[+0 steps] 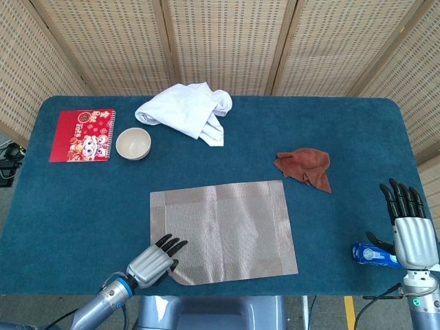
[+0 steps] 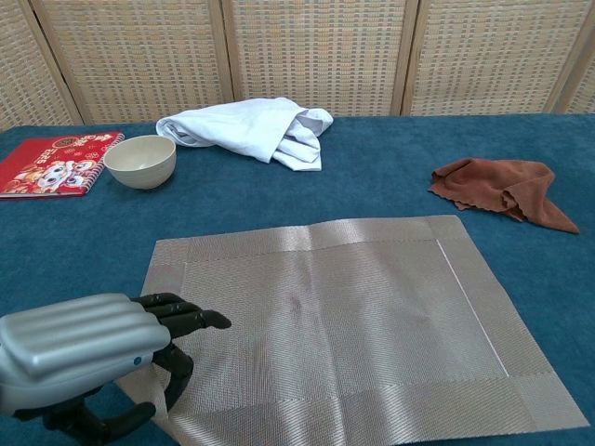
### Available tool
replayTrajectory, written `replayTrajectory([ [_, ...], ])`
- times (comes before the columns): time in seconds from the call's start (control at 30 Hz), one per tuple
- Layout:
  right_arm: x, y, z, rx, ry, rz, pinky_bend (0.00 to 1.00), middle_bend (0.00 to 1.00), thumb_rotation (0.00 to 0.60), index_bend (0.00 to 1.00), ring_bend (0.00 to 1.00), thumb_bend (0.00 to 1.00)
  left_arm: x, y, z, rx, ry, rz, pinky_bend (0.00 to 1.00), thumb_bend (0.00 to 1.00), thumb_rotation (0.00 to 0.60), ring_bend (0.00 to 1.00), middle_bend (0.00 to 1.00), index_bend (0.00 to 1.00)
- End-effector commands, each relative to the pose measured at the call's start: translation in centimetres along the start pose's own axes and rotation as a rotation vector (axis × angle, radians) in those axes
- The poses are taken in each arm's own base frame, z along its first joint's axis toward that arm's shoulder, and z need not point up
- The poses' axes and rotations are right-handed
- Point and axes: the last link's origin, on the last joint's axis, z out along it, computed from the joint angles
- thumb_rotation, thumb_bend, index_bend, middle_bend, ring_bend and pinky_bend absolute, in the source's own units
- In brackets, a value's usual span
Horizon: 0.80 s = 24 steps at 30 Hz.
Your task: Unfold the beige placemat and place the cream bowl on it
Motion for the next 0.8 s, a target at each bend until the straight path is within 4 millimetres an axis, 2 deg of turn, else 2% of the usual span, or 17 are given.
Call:
replayTrajectory([
  [0.03, 0.0, 0.0, 0.0, 0.0, 0.0, 0.0, 0.0, 0.0, 0.6, 0.0, 0.0, 0.0, 0.0, -0.3, -0.1, 0.009, -0.003, 0.008, 0.0, 0.53, 0.6, 0.0, 0.0, 0.65],
  [0.33, -0.1, 0.0, 0.0, -0.001, -0.002, -0.004, 0.0, 0.0, 0.6, 0.0, 0.0, 0.0, 0.0, -0.9, -0.4, 0.026, -0.013, 0.019, 0.0, 0.53, 0.6, 0.0, 0.0, 0.62],
  [0.4, -0.1, 0.0, 0.0, -0.001, -0.002, -0.005, 0.0, 0.0, 0.6, 0.0, 0.0, 0.0, -0.1, -1.0, -0.5, 0.026, -0.017, 0.017, 0.0, 0.52, 0.6, 0.0, 0.0, 0.53],
  [0.43, -0.1, 0.0, 0.0, -0.002, -0.002, -0.005, 0.0, 0.0, 0.6, 0.0, 0.0, 0.0, -0.1, -1.0, -0.6, 0.025, -0.019, 0.017, 0.0, 0.51, 0.6, 0.0, 0.0, 0.41],
  [0.5, -0.1, 0.0, 0.0, -0.002, -0.004, -0.006, 0.0, 0.0, 0.6, 0.0, 0.0, 0.0, 0.0, -1.1, -0.7, 0.021, -0.024, 0.014, 0.0, 0.41, 0.6, 0.0, 0.0, 0.12],
  [0.57, -0.1, 0.0, 0.0, -0.001, -0.003, -0.005, 0.0, 0.0, 0.6, 0.0, 0.0, 0.0, 0.1, -1.3, -0.8, 0.02, -0.029, 0.011, 0.0, 0.31, 0.582, 0.0, 0.0, 0.0],
  [0.67, -0.1, -0.1, 0.0, 0.002, -0.004, -0.007, 0.0, 0.0, 0.6, 0.0, 0.0, 0.0, 0.5, -1.8, -1.0, 0.025, -0.017, -0.018, 0.0, 0.21, 0.531, 0.0, 0.0, 0.0],
  [0.8, -0.2, -0.1, 0.0, 0.004, -0.003, -0.008, 0.0, 0.0, 0.6, 0.0, 0.0, 0.0, 1.3, -2.7, -1.7, 0.04, 0.017, -0.034, 0.0, 0.2, 0.515, 0.0, 0.0, 0.0],
])
